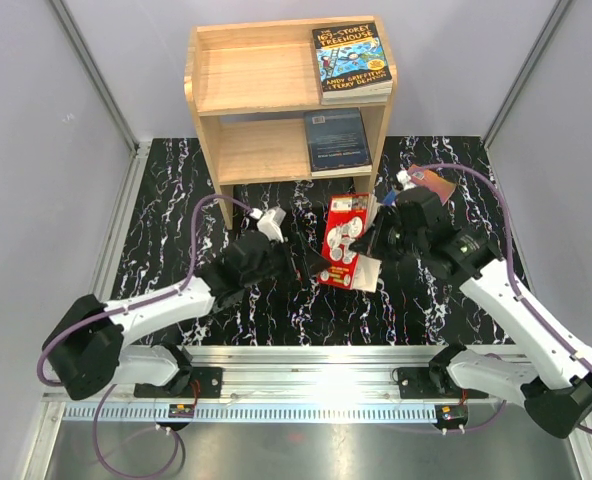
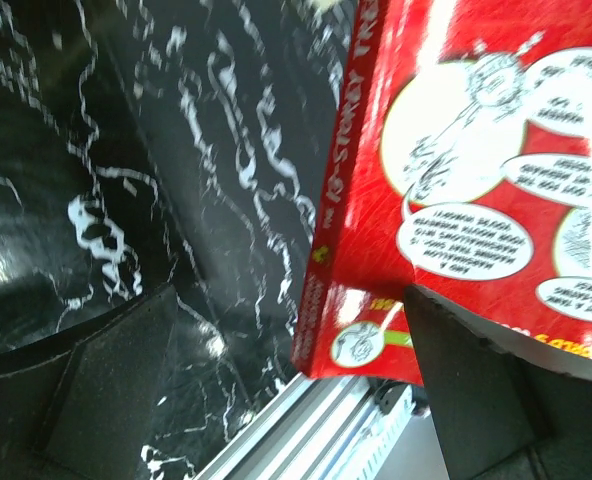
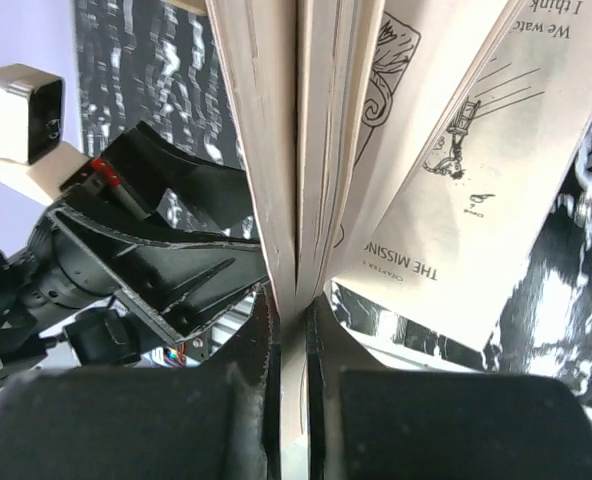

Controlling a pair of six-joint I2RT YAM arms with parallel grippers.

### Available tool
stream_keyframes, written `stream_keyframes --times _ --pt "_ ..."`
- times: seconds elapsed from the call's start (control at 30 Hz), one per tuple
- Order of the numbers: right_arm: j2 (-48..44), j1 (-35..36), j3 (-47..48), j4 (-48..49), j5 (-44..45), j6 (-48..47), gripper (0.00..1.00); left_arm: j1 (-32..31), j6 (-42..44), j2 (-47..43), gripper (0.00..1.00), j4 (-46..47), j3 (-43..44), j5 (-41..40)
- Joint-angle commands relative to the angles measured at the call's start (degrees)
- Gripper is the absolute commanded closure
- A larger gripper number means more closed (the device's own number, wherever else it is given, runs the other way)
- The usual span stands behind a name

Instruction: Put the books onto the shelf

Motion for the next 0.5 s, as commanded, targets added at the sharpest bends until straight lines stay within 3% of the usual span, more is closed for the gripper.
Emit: stream_keyframes --times 0.0,0.27,0.47 --pt "2.68 0.16 9.53 3.95 -1.13 -4.24 1.0 1.67 2.53 -2.33 0.01 -4.35 2.09 0.2" --pt "9.89 -0.02 21.23 3.78 -1.3 -6.8 1.0 7.46 4.56 -5.51 0.01 -0.22 9.92 10.56" --pt "9.1 -0.9 21.5 5.62 -4.02 -4.78 1.0 11.42 -2.11 -7.7 0.01 14.09 3.6 18.04"
